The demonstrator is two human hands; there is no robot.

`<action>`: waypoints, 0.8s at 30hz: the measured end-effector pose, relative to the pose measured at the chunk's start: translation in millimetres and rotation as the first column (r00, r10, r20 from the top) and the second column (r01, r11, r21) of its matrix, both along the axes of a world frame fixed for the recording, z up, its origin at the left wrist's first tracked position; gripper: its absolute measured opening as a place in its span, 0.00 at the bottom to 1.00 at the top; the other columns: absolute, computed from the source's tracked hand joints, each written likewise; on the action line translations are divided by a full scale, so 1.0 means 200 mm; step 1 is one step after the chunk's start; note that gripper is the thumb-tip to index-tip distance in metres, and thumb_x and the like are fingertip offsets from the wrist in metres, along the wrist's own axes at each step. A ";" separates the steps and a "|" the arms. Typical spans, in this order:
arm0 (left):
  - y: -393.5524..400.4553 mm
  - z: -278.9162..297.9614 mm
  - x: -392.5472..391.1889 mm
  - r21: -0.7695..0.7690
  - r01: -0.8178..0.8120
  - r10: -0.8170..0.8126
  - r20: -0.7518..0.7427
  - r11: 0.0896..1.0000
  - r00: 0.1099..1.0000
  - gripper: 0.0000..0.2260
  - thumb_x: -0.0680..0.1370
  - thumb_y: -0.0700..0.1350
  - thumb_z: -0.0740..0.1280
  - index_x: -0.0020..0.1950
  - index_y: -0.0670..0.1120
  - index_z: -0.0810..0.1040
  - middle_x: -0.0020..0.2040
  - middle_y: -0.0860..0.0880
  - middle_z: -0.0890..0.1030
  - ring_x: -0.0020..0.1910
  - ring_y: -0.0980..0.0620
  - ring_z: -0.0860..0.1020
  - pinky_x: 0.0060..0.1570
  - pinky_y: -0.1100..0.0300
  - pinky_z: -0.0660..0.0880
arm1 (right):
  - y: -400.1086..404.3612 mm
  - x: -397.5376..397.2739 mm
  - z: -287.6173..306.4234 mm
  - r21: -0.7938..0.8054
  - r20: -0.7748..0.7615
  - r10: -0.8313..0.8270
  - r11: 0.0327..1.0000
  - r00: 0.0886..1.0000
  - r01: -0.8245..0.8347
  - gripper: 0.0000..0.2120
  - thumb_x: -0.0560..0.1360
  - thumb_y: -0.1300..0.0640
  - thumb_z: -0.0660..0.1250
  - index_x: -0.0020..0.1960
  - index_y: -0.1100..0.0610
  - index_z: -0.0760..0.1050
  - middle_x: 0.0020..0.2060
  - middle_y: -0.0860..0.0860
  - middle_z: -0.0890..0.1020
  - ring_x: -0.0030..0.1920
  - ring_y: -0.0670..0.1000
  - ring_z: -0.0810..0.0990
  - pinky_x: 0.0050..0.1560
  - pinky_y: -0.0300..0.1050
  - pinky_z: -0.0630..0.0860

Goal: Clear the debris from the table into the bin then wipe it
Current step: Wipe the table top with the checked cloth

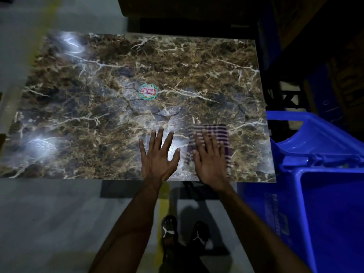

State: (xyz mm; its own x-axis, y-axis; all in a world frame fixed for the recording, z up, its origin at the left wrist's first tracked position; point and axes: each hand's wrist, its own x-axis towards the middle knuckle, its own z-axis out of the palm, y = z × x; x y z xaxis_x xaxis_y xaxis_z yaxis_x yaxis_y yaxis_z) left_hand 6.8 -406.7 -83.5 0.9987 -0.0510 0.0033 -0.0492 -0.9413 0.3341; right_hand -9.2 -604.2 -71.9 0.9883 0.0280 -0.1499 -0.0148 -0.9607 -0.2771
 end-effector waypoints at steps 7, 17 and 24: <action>-0.01 0.04 0.00 0.001 -0.026 0.026 -0.010 1.000 1.000 0.30 0.81 0.64 0.60 0.82 0.62 0.59 0.85 0.55 0.53 0.84 0.51 0.50 0.78 0.33 0.45 | -0.24 -0.30 0.01 0.013 0.004 0.125 0.992 0.992 -0.125 0.28 0.85 0.45 0.49 0.84 0.44 0.50 0.84 0.48 0.51 0.84 0.52 0.47 0.80 0.62 0.53; -0.02 0.05 0.01 -0.019 -0.045 0.045 -0.030 0.999 0.999 0.30 0.81 0.64 0.63 0.82 0.63 0.60 0.84 0.56 0.54 0.84 0.52 0.50 0.78 0.34 0.42 | -0.10 0.10 0.00 0.024 -0.006 -0.037 0.999 0.999 0.037 0.28 0.87 0.44 0.46 0.85 0.44 0.44 0.85 0.49 0.47 0.84 0.55 0.44 0.81 0.64 0.50; -0.02 0.05 0.01 -0.003 -0.039 0.039 -0.004 0.999 0.999 0.30 0.80 0.65 0.61 0.81 0.62 0.62 0.84 0.55 0.56 0.84 0.52 0.52 0.79 0.35 0.44 | -0.26 -0.23 0.01 0.021 0.009 0.166 0.986 0.986 -0.167 0.27 0.86 0.45 0.48 0.84 0.46 0.51 0.84 0.50 0.51 0.84 0.54 0.47 0.80 0.63 0.54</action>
State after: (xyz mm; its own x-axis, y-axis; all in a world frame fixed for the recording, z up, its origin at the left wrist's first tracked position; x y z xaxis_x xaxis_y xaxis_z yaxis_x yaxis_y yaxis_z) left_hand 9.4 -410.5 -74.0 0.9999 -0.0118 -0.0007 -0.0109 -0.9414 0.3371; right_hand -55.3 -655.5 -70.1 0.9706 0.1954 -0.1407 0.1469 -0.9434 -0.2972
